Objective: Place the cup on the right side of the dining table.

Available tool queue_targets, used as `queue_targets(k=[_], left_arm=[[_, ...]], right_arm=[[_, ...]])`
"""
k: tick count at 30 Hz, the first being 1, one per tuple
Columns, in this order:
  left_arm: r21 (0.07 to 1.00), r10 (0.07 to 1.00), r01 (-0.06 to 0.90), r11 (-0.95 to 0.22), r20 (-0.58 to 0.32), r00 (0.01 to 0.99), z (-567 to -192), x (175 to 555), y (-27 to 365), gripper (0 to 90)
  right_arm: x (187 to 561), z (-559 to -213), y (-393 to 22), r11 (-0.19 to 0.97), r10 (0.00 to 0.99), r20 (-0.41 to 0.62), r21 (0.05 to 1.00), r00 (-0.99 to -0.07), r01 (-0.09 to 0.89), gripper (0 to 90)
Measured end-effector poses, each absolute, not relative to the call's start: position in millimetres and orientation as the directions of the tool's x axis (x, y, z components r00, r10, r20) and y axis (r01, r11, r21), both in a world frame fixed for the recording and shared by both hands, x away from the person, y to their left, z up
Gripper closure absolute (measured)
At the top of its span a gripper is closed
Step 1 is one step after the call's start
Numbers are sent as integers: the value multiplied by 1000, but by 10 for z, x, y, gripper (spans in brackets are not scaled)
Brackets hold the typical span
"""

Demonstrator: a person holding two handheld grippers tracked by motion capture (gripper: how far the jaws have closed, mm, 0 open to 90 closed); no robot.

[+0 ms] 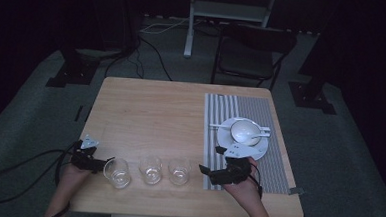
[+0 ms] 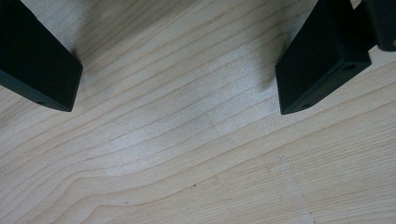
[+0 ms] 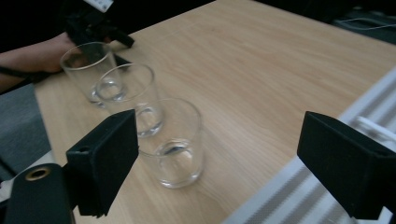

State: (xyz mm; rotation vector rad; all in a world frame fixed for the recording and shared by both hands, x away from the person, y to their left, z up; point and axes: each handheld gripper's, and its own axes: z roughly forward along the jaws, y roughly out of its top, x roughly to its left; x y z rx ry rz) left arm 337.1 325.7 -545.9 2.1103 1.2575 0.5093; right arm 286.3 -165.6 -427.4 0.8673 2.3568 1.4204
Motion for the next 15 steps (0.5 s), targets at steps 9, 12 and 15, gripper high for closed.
queue_targets(k=[9,12,15], left_arm=[[682,881,641,-353,12,472,-5459,3371,3257,10],[681,881,641,-353,12,473,-5459,3371,3258,9],[681,880,641,-355,13,474,-5458,3372,3258,9]], right_arm=[[2934,-4385,-1423,392,560,104,841,-822,373,120],[2966,-4445,-1369,405,550,115,830,-827,384,121],[2991,-4523,-1310,410,535,141,819,-833,401,120]])
